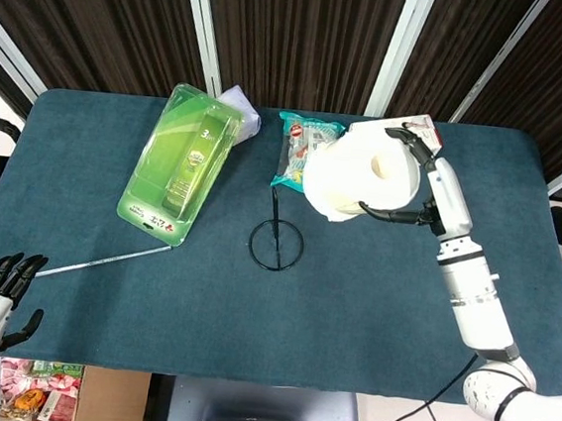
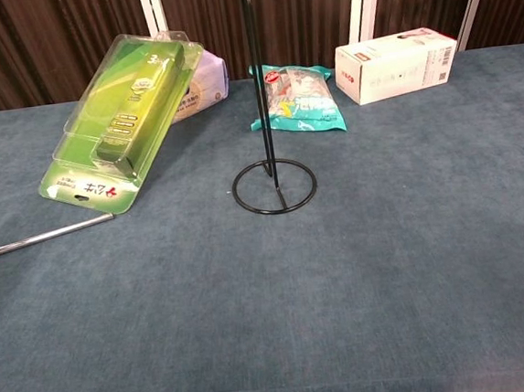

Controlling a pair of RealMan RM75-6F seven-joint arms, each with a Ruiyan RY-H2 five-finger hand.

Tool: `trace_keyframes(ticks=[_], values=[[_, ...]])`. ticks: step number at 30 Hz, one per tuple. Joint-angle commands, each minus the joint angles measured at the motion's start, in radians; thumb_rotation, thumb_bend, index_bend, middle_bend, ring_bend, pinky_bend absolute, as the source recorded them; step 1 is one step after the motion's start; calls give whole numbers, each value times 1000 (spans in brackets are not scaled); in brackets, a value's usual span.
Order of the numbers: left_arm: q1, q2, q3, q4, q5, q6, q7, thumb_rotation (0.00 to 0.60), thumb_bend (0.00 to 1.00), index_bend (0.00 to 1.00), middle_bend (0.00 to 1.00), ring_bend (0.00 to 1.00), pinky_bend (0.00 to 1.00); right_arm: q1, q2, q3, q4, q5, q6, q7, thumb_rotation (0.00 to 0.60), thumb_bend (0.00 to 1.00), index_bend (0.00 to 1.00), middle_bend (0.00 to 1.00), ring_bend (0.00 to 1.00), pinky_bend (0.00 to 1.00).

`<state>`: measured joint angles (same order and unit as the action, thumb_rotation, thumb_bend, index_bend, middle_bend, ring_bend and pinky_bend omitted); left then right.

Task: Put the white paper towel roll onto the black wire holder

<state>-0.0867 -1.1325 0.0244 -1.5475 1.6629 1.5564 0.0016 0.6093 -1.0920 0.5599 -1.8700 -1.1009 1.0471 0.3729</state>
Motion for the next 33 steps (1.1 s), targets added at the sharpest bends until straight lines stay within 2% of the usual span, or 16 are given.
trace_keyframes(ticks=[1,5,9,14,21,25,31,33], values=[[-3,0,-3,4,-7,-6,-5,600,444,0,99,52,101,116,0,40,-75,152,14,-225,600,289,762,659,572,317],[-5,2,-3,3,-7,-11,-9,600,445,0,99,52,101,205,-33,30,-95,267,11,-365,600,290,756,659,568,320],[-6,4,-1,4,-8,-15,-14,600,443,0,99,52,101,269,-70,11,-98,358,21,-453,600,290,752,659,564,321],[-4,7,-3,6,-7,-6,-25,600,444,0,99,52,101,316,-119,-23,-91,397,56,-529,600,290,752,660,565,321],[-1,13,-4,7,-7,1,-36,600,445,0,99,52,101,355,-176,-47,-59,435,73,-567,600,290,752,660,564,321],[1,12,-3,10,-6,5,-39,600,445,0,99,52,101,382,-196,-58,-52,495,77,-612,600,290,747,659,564,321],[3,16,-3,9,-2,11,-44,600,444,0,99,52,101,406,-232,-79,-38,510,120,-670,600,290,728,659,550,321],[3,16,-4,10,-3,12,-47,600,445,0,100,52,101,406,-234,-78,-39,528,115,-668,600,290,690,658,532,321]])
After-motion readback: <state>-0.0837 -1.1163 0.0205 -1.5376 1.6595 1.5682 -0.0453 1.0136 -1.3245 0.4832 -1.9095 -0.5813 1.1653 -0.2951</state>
